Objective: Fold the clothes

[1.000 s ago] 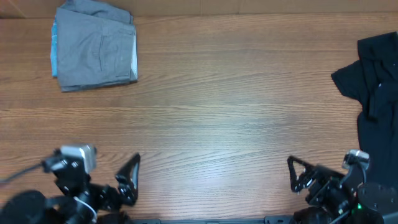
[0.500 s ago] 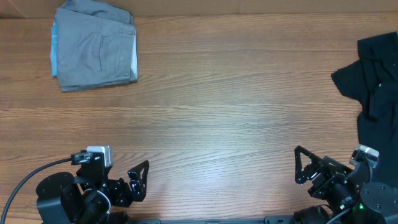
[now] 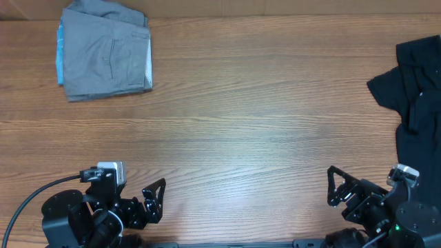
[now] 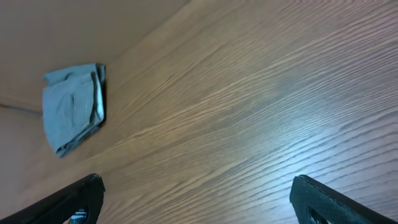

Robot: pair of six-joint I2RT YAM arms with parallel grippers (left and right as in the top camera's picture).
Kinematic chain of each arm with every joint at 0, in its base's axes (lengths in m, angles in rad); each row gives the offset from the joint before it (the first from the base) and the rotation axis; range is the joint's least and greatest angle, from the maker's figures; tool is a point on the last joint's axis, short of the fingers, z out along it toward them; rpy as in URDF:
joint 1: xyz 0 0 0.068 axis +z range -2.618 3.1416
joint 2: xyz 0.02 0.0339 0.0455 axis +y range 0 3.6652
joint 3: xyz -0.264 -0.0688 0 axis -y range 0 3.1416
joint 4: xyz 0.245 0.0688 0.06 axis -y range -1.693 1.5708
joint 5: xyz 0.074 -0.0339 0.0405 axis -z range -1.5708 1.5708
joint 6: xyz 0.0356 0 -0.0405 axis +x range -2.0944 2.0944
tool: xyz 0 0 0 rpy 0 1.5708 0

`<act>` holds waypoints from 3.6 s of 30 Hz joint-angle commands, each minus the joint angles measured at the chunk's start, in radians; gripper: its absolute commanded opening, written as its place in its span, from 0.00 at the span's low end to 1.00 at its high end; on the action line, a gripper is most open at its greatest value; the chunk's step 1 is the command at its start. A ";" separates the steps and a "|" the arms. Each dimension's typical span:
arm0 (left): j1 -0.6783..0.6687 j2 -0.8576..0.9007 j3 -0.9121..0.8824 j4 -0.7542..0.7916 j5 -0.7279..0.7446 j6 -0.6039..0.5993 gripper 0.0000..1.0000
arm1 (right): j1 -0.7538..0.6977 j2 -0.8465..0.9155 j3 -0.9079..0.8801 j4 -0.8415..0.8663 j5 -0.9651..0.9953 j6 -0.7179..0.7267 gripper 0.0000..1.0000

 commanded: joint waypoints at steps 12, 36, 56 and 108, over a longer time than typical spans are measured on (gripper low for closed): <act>0.005 -0.005 -0.010 0.000 -0.006 -0.010 1.00 | -0.208 -0.108 -0.567 0.823 -0.245 -0.318 1.00; 0.005 -0.005 -0.010 0.000 -0.006 -0.010 1.00 | -0.279 -0.362 -0.960 1.180 -0.288 -0.620 1.00; 0.005 -0.005 -0.010 0.000 -0.006 -0.010 1.00 | -0.278 -0.362 -0.960 1.170 -0.198 -0.635 1.00; -0.225 -0.440 -0.886 1.160 -0.420 -0.198 1.00 | -0.278 -0.362 -0.960 1.170 -0.198 -0.635 1.00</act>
